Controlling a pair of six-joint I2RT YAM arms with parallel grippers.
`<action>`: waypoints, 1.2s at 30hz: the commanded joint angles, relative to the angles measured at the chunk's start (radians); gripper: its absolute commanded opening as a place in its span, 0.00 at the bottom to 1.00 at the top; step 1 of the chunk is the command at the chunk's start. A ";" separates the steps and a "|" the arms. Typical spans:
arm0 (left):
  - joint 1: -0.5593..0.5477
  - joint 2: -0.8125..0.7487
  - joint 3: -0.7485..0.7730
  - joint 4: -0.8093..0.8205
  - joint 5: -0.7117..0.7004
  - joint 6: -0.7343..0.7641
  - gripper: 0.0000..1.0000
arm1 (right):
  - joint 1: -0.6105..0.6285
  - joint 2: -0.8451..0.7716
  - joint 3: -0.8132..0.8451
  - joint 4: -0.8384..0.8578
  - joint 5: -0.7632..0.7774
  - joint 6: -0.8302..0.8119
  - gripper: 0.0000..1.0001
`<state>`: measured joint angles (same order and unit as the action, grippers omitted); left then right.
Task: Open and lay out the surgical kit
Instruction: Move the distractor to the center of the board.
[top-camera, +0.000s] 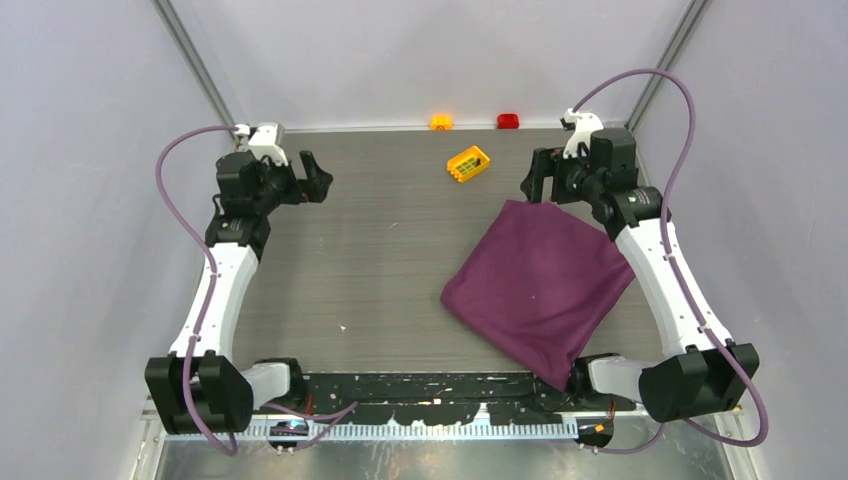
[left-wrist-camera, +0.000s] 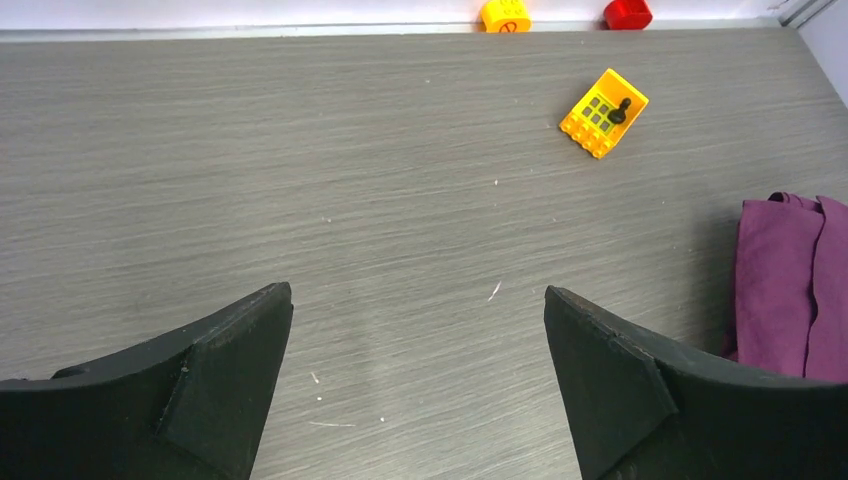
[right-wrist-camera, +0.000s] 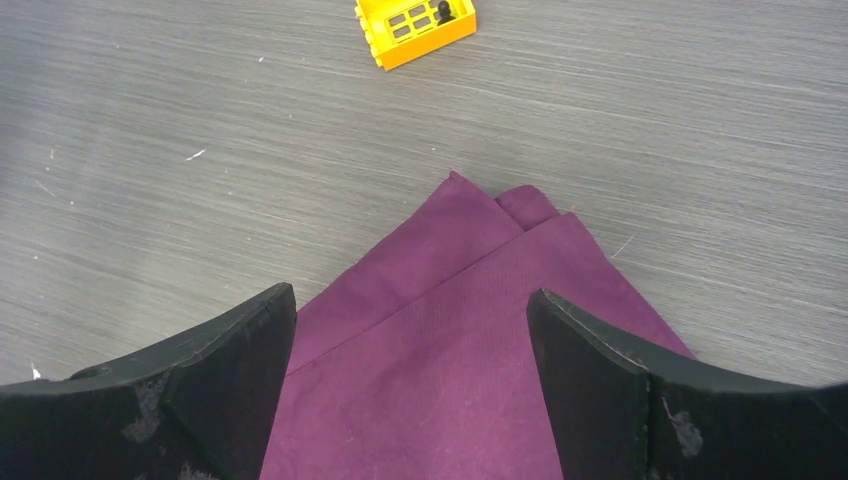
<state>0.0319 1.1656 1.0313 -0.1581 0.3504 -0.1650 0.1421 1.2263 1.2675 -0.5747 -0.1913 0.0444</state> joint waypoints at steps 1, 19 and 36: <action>-0.003 0.015 0.015 -0.016 0.007 0.016 1.00 | -0.003 0.013 0.036 0.045 -0.038 0.006 0.90; -0.003 0.045 0.027 -0.046 0.055 0.042 1.00 | 0.032 0.152 0.164 0.010 -0.055 -0.064 0.90; -0.003 0.014 -0.004 -0.016 0.037 0.044 1.00 | 0.268 0.666 0.524 0.032 0.176 -0.141 0.84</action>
<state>0.0319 1.2140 1.0313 -0.2134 0.3927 -0.1406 0.4126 1.8221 1.6810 -0.5739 -0.0525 -0.0853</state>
